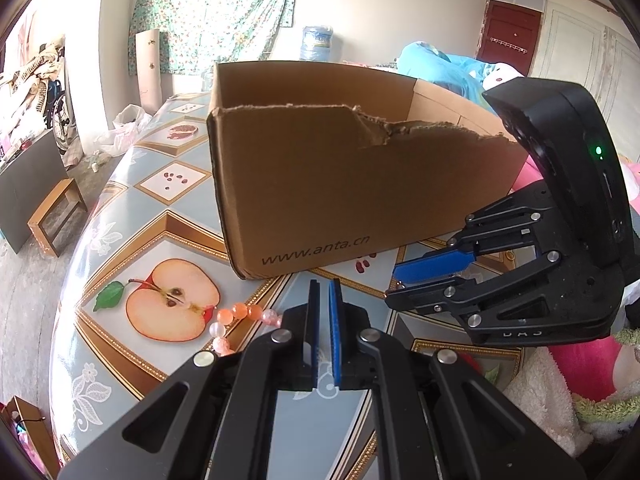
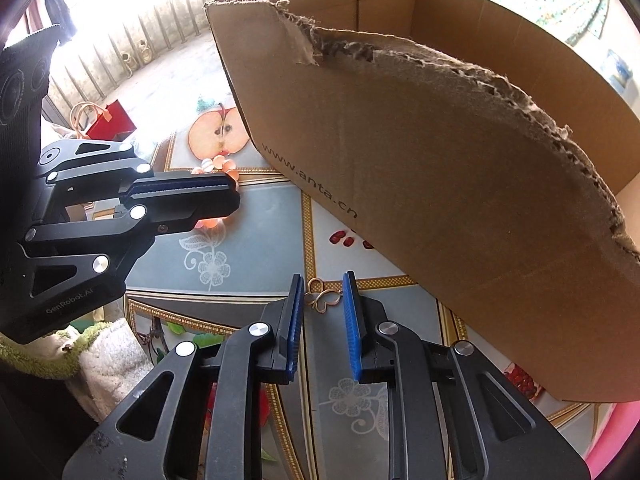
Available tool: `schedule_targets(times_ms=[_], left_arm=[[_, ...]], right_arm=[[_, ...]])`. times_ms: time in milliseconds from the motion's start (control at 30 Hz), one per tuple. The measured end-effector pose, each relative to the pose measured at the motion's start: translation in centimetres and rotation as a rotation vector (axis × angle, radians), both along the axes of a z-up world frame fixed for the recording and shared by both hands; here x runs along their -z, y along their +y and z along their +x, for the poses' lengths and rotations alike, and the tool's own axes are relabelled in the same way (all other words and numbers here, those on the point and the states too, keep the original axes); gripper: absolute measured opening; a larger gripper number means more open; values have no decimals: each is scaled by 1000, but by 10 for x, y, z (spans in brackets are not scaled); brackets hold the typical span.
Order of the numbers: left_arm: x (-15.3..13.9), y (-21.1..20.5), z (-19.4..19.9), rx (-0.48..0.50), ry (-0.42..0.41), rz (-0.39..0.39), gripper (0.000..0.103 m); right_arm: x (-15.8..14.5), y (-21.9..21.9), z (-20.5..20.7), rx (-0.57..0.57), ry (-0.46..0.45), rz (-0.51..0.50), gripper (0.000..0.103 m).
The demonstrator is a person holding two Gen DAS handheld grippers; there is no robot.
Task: Organize jewelry
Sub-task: 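Grasp the gold butterfly charm with the right tool, then carry both held charms into the box and open both tools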
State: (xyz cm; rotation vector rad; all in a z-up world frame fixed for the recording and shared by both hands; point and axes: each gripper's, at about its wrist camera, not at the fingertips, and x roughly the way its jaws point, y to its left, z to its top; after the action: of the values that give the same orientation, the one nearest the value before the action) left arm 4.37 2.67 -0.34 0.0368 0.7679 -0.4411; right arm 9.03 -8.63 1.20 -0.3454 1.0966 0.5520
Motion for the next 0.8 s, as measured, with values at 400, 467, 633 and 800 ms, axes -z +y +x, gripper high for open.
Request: schedule_targets(times_ms=[400,467,633,800], left_arm=[[-1,-5,-2,6,8,0,4],[-1,-8,-3,14,10,-7,4],[1,-26,-5,68,32,-27,10],[4,-55,-7,156,42,-20,12]], right_arm=[[-7,-30,-9,77,33,70,17],[-9,-38,-15,110,31,93,17],[-12,-66,-36,223,13,137,17],[-19,-99,-55,352,-13,198,17]])
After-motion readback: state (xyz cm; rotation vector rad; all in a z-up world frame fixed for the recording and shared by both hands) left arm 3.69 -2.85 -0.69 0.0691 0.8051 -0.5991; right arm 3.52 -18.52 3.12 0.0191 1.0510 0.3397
